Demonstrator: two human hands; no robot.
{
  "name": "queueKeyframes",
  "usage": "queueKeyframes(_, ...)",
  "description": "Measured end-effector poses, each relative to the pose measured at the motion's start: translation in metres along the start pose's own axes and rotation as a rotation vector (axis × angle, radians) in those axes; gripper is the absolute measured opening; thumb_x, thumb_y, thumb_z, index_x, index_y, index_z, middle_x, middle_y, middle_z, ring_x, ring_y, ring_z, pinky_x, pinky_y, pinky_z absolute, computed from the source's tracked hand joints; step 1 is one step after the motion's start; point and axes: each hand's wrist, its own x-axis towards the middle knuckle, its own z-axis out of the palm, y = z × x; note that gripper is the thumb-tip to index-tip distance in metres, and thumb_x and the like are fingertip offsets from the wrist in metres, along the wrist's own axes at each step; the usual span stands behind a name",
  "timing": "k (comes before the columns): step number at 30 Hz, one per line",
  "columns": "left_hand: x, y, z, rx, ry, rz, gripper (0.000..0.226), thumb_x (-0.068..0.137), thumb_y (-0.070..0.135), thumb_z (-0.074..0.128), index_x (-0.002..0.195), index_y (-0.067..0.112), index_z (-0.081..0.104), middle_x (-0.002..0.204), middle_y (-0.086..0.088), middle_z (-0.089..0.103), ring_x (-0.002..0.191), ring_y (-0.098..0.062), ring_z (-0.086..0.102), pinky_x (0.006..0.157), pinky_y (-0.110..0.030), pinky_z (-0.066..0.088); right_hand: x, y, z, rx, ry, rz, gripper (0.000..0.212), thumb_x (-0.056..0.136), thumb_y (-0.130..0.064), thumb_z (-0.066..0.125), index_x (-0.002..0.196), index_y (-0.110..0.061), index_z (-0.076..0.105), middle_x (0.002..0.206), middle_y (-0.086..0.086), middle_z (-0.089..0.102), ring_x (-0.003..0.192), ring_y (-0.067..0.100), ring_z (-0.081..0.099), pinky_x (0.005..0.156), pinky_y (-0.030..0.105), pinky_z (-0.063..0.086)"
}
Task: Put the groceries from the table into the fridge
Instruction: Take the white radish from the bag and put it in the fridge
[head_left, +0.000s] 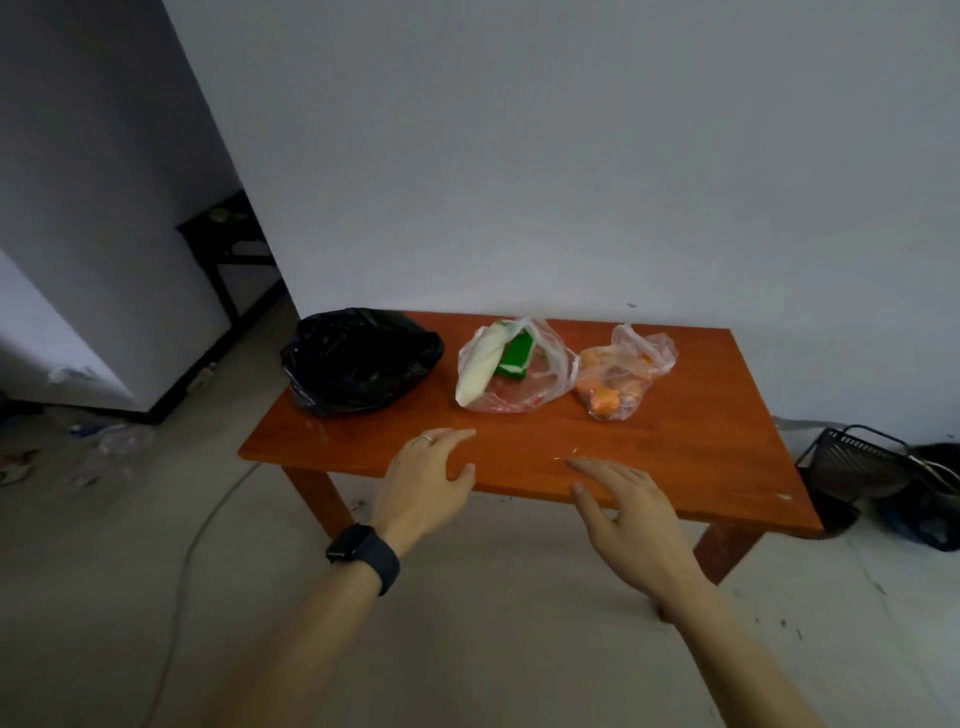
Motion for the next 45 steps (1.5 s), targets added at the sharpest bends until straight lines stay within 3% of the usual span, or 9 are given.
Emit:
queueKeyframes(14, 0.189, -0.097, 0.047, -0.085, -0.105, -0.165, 0.051, 0.094, 0.042, 0.058, 0.142, 0.041, 0.041, 0.155, 0.002, 0.029, 0.134, -0.017, 0.042, 0.099, -0.035, 0.049, 0.172, 0.046, 0.120, 0.066, -0.243, 0.134, 0.038, 0.101, -0.039, 0.052, 0.137, -0.029, 0.058, 0.134, -0.010, 0.062, 0.124, 0.013, 0.055, 0.099, 0.022, 0.041)
queueKeyframes(20, 0.301, -0.135, 0.075, -0.191, -0.183, -0.178, 0.088, 0.088, 0.050, 0.066, 0.156, 0.034, 0.013, 0.163, 0.000, 0.009, 0.145, -0.025, 0.030, 0.105, -0.037, 0.041, 0.254, 0.048, 0.192, 0.136, -0.250, 0.353, 0.039, 0.101, -0.041, 0.049, 0.138, -0.027, 0.053, 0.132, -0.006, 0.062, 0.123, 0.019, 0.057, 0.102, 0.033, 0.045)
queueKeyframes(26, 0.397, -0.155, 0.101, -0.182, -0.374, -0.226, 0.110, 0.079, 0.058, 0.073, 0.156, 0.035, -0.002, 0.164, -0.008, 0.004, 0.139, -0.037, 0.038, 0.097, -0.046, 0.047, 0.329, 0.036, 0.244, 0.183, -0.202, 0.486, 0.037, 0.102, -0.026, 0.050, 0.139, -0.028, 0.048, 0.138, -0.005, 0.057, 0.129, 0.018, 0.051, 0.099, 0.022, 0.035)
queueKeyframes(29, 0.423, -0.160, 0.117, -0.117, -0.470, -0.221, 0.114, 0.077, 0.057, 0.075, 0.156, 0.035, -0.004, 0.163, -0.011, 0.006, 0.133, -0.040, 0.045, 0.095, -0.046, 0.048, 0.353, 0.036, 0.267, 0.182, -0.191, 0.528, 0.045, 0.102, -0.021, 0.048, 0.147, -0.021, 0.043, 0.147, -0.002, 0.050, 0.138, 0.018, 0.043, 0.107, 0.022, 0.030)
queueKeyframes(32, 0.439, -0.170, 0.128, -0.069, -0.515, -0.212, 0.105, 0.083, 0.041, 0.073, 0.156, 0.036, -0.003, 0.160, -0.012, 0.016, 0.123, -0.039, 0.054, 0.088, -0.042, 0.050, 0.368, 0.038, 0.289, 0.153, -0.242, 0.555, 0.051, 0.102, -0.028, 0.045, 0.151, -0.019, 0.036, 0.156, 0.000, 0.040, 0.147, 0.019, 0.031, 0.120, 0.038, 0.028)
queueKeyframes(35, 0.446, -0.188, 0.135, -0.088, -0.560, -0.268, 0.090, 0.089, 0.026, 0.065, 0.156, 0.032, 0.005, 0.149, -0.015, 0.040, 0.115, -0.035, 0.059, 0.081, -0.038, 0.050, 0.369, 0.041, 0.310, 0.147, -0.310, 0.621, 0.032, 0.102, -0.035, 0.040, 0.129, -0.023, 0.050, 0.127, 0.000, 0.060, 0.120, 0.022, 0.056, 0.100, 0.044, 0.048)
queueKeyframes(39, 0.449, -0.210, 0.138, -0.154, -0.691, -0.390, 0.086, 0.084, 0.012, 0.067, 0.155, 0.027, 0.020, 0.139, -0.012, 0.053, 0.115, -0.029, 0.058, 0.084, -0.034, 0.050, 0.355, 0.037, 0.333, 0.190, -0.309, 0.682, 0.024, 0.104, -0.036, 0.035, 0.102, -0.023, 0.055, 0.094, -0.004, 0.059, 0.080, 0.018, 0.055, 0.074, 0.040, 0.052)
queueKeyframes(43, 0.442, -0.225, 0.140, -0.094, -0.735, -0.346, 0.077, 0.085, 0.005, 0.062, 0.151, 0.027, 0.031, 0.136, -0.011, 0.055, 0.102, -0.024, 0.057, 0.080, -0.030, 0.048, 0.347, 0.031, 0.356, 0.287, -0.279, 0.671, 0.030, 0.104, -0.030, 0.041, 0.115, -0.020, 0.067, 0.121, -0.003, 0.064, 0.110, 0.016, 0.054, 0.097, 0.032, 0.044)
queueKeyframes(45, 0.443, -0.232, 0.140, -0.048, -0.707, -0.318, 0.071, 0.089, 0.007, 0.059, 0.150, 0.029, 0.031, 0.138, -0.011, 0.055, 0.110, -0.028, 0.059, 0.086, -0.034, 0.051, 0.352, 0.027, 0.355, 0.373, -0.243, 0.724, 0.029, 0.104, -0.029, 0.044, 0.116, -0.018, 0.068, 0.120, -0.005, 0.065, 0.110, 0.016, 0.057, 0.091, 0.026, 0.044)
